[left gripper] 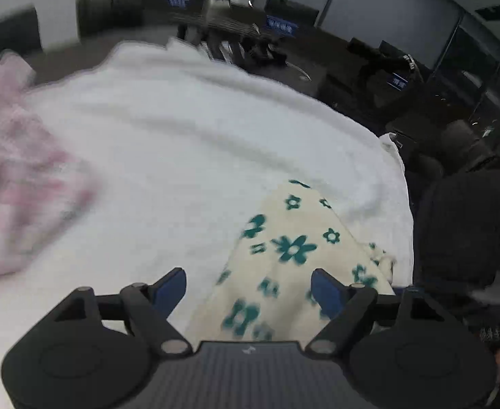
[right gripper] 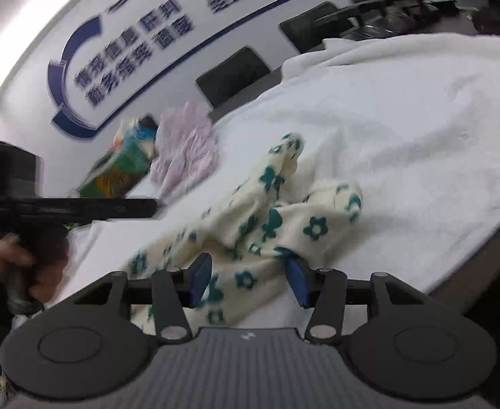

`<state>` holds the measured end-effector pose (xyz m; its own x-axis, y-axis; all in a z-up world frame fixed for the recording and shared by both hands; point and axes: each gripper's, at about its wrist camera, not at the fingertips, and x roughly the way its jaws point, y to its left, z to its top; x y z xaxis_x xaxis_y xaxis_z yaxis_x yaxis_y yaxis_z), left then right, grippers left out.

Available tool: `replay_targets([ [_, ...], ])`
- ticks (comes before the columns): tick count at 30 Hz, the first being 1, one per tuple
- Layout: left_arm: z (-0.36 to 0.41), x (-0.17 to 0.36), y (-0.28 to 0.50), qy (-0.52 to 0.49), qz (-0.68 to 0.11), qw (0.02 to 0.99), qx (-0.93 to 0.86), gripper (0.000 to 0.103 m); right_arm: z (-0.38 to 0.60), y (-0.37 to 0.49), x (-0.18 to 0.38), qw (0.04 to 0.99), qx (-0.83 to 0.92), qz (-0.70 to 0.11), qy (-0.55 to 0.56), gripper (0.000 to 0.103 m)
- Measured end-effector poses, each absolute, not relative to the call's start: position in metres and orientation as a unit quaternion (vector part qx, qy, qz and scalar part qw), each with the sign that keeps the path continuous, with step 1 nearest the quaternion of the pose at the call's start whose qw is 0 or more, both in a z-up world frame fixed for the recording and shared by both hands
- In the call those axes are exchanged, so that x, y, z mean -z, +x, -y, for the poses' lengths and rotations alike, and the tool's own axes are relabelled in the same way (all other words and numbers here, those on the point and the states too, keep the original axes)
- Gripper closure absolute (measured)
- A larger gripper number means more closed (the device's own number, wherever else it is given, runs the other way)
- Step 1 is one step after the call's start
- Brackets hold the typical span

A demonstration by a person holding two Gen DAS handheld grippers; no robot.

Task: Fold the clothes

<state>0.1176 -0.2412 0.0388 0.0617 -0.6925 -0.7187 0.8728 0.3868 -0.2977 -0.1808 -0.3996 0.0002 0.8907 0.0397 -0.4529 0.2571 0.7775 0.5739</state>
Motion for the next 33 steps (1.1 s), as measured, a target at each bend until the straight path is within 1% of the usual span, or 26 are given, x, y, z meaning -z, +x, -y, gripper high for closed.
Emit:
replay_targets([
  [1,0.247,-0.033,0.117,0.113,-0.420,0.714,0.549,0.033,0.399,-0.173,0.001,0.916,0.066,-0.225,0.326,0.053],
  [2,0.254,-0.028,0.117,0.117,-0.423,0.707,0.554,0.049,0.396,-0.166,0.002,0.918,0.074,-0.227,0.318,0.054],
  [3,0.259,-0.023,0.117,0.122,-0.424,0.702,0.559,0.055,0.394,-0.158,0.002,0.919,0.082,-0.229,0.309,0.054],
  [4,0.260,-0.023,0.112,0.130,-0.410,0.709,0.559,0.066,0.392,-0.151,0.003,0.921,0.089,-0.231,0.301,0.056],
  [5,0.260,-0.024,0.111,0.134,-0.404,0.708,0.563,0.091,0.389,-0.144,0.004,0.922,0.097,-0.233,0.293,0.062],
  [6,0.260,-0.024,0.111,0.131,-0.406,0.706,0.566,0.100,0.386,-0.138,0.003,0.926,0.103,-0.234,0.276,0.066],
  [7,0.254,-0.027,0.110,0.124,-0.397,0.715,0.561,0.101,0.383,-0.132,0.001,0.932,0.108,-0.235,0.255,0.079],
  [8,0.248,-0.029,0.108,0.116,-0.388,0.725,0.557,0.101,0.381,-0.126,0.000,0.936,0.110,-0.238,0.237,0.087],
  [10,0.236,-0.035,0.106,0.101,-0.368,0.744,0.548,0.102,0.376,-0.113,-0.007,0.944,0.093,-0.239,0.207,0.094],
  [12,0.203,-0.054,0.102,0.070,-0.334,0.779,0.526,0.102,0.369,-0.101,-0.020,0.956,0.064,-0.227,0.177,0.096],
  [16,0.110,-0.101,0.093,0.018,-0.251,0.861,0.443,0.102,0.323,-0.038,-0.066,0.970,-0.028,-0.214,0.110,0.096],
  [19,0.044,-0.129,0.096,-0.027,-0.216,0.908,0.359,0.101,0.286,0.011,-0.102,0.972,-0.099,-0.203,0.057,0.096],
  [21,0.018,-0.136,0.111,-0.039,-0.211,0.932,0.292,0.101,0.261,0.045,-0.126,0.970,-0.146,-0.195,0.022,0.096],
  [23,0.008,-0.137,0.136,-0.049,-0.213,0.947,0.235,0.102,0.236,0.078,-0.150,0.963,-0.192,-0.186,-0.013,0.096],
  [26,0.001,-0.125,0.180,-0.071,-0.229,0.956,0.167,0.100,0.226,0.094,-0.144,0.960,-0.191,-0.200,-0.036,0.096],
  [28,-0.007,-0.114,0.198,-0.082,-0.257,0.953,0.138,0.093,0.221,0.101,-0.136,0.959,-0.184,-0.211,-0.050,0.096],
  [30,-0.019,-0.105,0.189,-0.099,-0.282,0.942,0.153,0.089,0.216,0.109,-0.128,0.957,-0.177,-0.222,-0.063,0.092],
  [31,-0.027,-0.103,0.176,-0.103,-0.289,0.937,0.168,0.081,0.213,0.112,-0.124,0.956,-0.173,-0.228,-0.070,0.091],
  [32,-0.038,-0.101,0.155,-0.100,-0.292,0.934,0.182,0.067,0.211,0.116,-0.120,0.954,-0.170,-0.233,-0.077,0.091],
  [33,-0.050,-0.099,0.133,-0.097,-0.287,0.935,0.184,0.059,0.209,0.120,-0.116,0.953,-0.166,-0.239,-0.083,0.091],
])
